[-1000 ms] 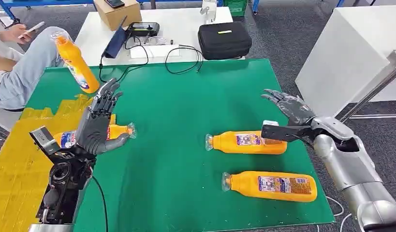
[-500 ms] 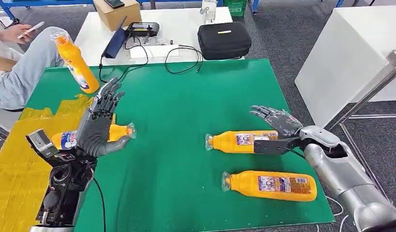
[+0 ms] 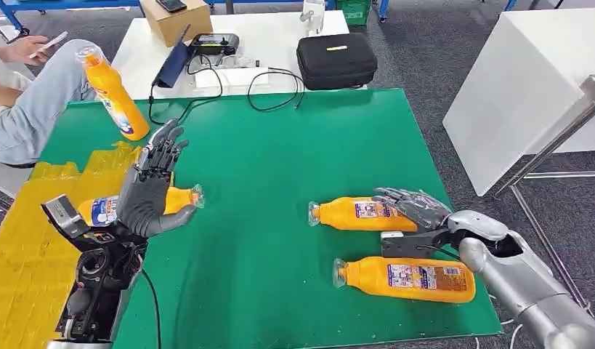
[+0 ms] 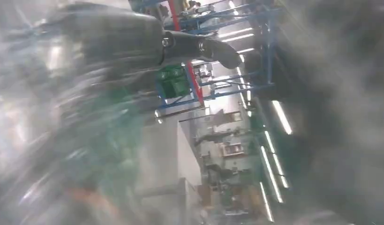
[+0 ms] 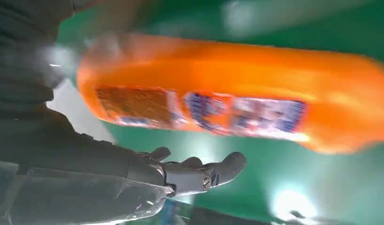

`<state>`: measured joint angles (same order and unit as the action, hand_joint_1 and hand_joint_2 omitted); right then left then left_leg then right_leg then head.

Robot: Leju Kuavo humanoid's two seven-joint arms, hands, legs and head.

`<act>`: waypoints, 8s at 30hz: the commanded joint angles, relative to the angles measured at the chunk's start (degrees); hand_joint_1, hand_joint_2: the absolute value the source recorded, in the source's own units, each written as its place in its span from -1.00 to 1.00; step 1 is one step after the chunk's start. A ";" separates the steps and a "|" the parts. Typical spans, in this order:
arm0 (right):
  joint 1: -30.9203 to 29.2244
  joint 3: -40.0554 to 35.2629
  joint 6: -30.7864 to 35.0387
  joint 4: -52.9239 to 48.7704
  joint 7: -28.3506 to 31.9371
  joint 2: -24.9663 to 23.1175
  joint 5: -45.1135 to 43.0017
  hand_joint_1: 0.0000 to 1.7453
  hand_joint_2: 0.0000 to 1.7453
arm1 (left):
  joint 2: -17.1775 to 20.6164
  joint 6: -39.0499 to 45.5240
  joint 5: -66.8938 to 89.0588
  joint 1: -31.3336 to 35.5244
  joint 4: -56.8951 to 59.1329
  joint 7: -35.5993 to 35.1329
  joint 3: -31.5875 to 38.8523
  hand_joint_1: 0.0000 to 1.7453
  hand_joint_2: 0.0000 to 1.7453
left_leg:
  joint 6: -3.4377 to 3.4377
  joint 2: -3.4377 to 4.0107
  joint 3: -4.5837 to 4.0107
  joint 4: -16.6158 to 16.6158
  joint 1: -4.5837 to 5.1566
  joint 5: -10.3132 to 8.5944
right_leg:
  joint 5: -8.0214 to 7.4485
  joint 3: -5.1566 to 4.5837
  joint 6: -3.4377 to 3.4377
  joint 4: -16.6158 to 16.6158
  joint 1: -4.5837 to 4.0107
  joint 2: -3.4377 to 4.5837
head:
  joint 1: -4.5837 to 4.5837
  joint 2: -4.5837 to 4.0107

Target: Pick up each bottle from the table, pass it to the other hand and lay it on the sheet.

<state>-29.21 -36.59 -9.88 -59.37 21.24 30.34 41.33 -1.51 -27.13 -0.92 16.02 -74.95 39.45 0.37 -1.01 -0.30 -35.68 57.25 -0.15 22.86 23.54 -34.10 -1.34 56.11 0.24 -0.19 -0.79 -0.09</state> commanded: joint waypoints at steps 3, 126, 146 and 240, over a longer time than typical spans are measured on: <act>-5.63 -4.39 4.25 15.02 -5.46 -5.31 3.47 -1.00 1.00 | -0.63 0.28 0.09 0.44 3.43 -0.10 -0.39 -1.00 1.00 | 0.03 0.14 0.23 -0.05 -0.01 0.09 | 0.03 0.20 0.00 -0.08 -0.01 0.12 | 0.00 0.00; 14.04 9.30 25.91 5.43 1.58 -46.71 -3.12 1.00 1.00 | -4.89 4.48 -11.16 2.83 8.32 -18.10 -8.19 1.00 1.00 | 0.07 0.00 0.19 -0.03 -0.17 0.12 | 0.15 0.16 0.04 -0.09 -0.21 0.00 | 0.02 0.00; 25.39 27.50 35.52 -28.67 2.89 -41.83 -7.99 -1.00 1.00 | -1.89 16.16 -2.18 3.02 1.13 -18.08 0.53 1.00 1.00 | 0.07 -0.11 0.01 0.04 -0.13 0.10 | 0.18 0.00 0.04 0.02 -0.16 -0.09 | 0.02 0.00; 24.65 29.86 37.23 -28.04 7.25 -38.88 -16.57 -1.00 1.00 | 14.50 25.89 58.53 15.74 46.69 -9.87 1.89 -1.00 -1.00 | 0.63 0.21 0.88 -0.33 -0.22 0.10 | 0.19 0.62 0.50 -0.07 -0.21 0.25 | 0.04 -0.02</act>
<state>-4.01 -6.78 27.43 -88.98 28.24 -9.99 25.00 15.50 -0.20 58.31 32.95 -25.96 29.35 -0.28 -0.35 -0.08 -34.97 56.93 -0.31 22.85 23.65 -33.73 -0.77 56.15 0.08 0.10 -0.74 -0.11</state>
